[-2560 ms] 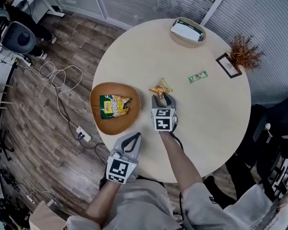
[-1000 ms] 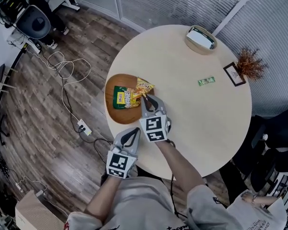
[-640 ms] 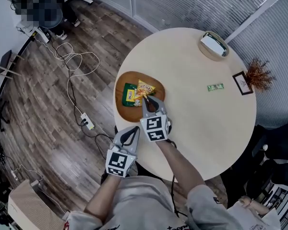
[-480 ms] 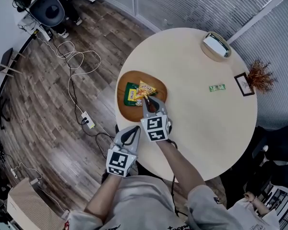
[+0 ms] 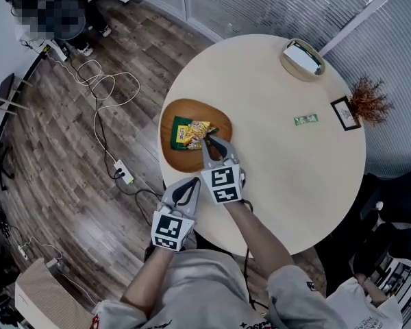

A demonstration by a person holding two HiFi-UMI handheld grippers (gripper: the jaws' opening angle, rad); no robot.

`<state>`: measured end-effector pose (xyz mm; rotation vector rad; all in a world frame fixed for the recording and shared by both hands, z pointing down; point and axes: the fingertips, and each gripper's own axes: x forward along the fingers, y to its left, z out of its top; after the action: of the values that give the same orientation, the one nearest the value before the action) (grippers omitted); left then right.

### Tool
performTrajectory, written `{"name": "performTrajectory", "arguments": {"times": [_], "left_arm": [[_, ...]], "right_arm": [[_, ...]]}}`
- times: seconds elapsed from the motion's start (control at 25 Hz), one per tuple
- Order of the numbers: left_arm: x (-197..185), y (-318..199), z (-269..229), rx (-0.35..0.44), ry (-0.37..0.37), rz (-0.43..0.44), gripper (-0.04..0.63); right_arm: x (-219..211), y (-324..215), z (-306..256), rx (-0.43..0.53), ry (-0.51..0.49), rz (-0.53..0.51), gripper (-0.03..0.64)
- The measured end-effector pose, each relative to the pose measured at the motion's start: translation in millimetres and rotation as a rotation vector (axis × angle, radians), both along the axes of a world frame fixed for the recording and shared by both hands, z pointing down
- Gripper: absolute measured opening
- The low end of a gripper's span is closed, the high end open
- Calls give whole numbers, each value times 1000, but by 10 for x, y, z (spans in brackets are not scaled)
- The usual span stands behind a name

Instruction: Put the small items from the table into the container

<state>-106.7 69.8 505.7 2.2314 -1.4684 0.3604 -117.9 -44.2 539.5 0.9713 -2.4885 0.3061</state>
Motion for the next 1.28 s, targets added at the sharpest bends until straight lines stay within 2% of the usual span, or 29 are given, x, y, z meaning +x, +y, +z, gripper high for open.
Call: {"name": "performTrajectory", "arguments": {"times": [0.08,0.24,0.52,1.04,1.16,1.28], "left_arm": [[59,-33,-20,7,2,12,-3],[208,-93,8,7,1,49,-3],[557,-210,57,12,-14,148,-5],[1279,-404,138,9,25,326,-5],[1397,-441,180,9,7,364,-3],[1503,-456,228,-8,16,386,-3]], "right_arm": [[125,-38,-60,20,-4,33,3],[453,-115,-125,54,-10,109,3],[1164,-152,-7,17,1,251,3],[2428,-255,219,-25,24,516,3],[2750,-397,301,-24,28,595,3],[3054,-618,427,-41,32,661,49]]}}
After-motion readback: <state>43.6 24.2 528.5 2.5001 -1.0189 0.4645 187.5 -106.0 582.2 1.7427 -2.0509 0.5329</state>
